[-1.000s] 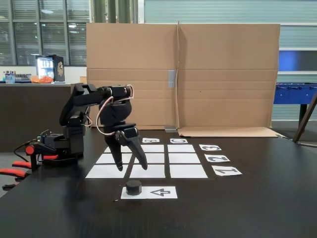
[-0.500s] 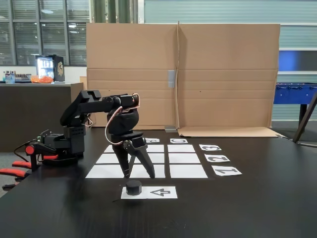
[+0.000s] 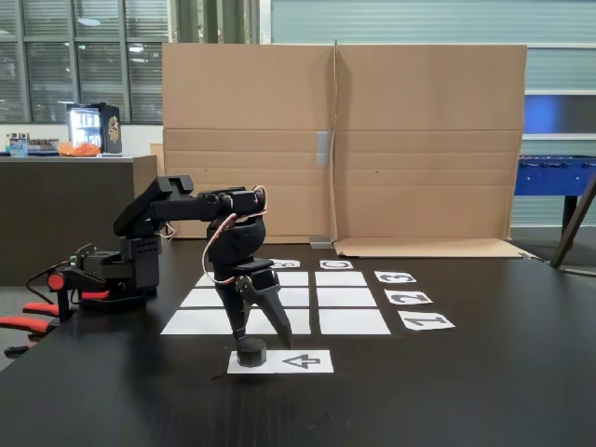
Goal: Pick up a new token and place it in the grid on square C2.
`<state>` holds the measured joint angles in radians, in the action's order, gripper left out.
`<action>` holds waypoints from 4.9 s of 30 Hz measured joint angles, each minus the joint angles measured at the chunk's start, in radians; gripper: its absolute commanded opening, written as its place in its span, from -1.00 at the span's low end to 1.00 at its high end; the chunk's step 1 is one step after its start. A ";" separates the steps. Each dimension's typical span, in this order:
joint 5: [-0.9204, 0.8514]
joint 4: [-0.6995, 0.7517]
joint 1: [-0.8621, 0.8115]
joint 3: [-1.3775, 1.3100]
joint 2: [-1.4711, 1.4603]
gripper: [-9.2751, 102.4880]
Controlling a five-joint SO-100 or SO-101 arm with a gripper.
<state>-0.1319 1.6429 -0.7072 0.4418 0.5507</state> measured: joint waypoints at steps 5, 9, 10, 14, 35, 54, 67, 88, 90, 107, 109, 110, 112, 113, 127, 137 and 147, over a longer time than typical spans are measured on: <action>0.012 0.000 0.000 0.000 -0.009 -0.05; 0.029 0.000 -0.008 0.000 -0.012 -0.13; 0.035 -0.002 -0.012 0.000 -0.012 -0.13; 0.046 -0.002 -0.028 -0.003 -0.023 -0.68; 0.066 -0.002 -0.040 -0.058 -0.055 -0.84; 0.066 0.034 0.017 -0.063 0.114 -0.84; 0.066 0.038 0.163 -0.028 0.201 -0.84; 0.074 0.038 0.433 0.114 0.327 -0.84; 0.074 0.038 0.462 0.129 0.331 -0.84; 0.153 -0.025 0.650 0.147 0.319 -0.84; 0.160 -0.037 0.658 0.138 0.295 -0.84; 0.160 -0.041 0.666 0.132 0.282 -0.84; 0.160 -0.054 0.672 0.117 0.259 -0.84; 0.160 -0.060 0.672 0.107 0.252 -0.84; 0.175 -0.132 0.730 0.058 0.141 -0.84; 0.201 -0.149 0.767 0.012 0.067 -0.84; 0.225 -0.158 0.788 0.006 0.052 -0.84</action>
<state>0.0936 1.4849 0.0813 0.4479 0.6029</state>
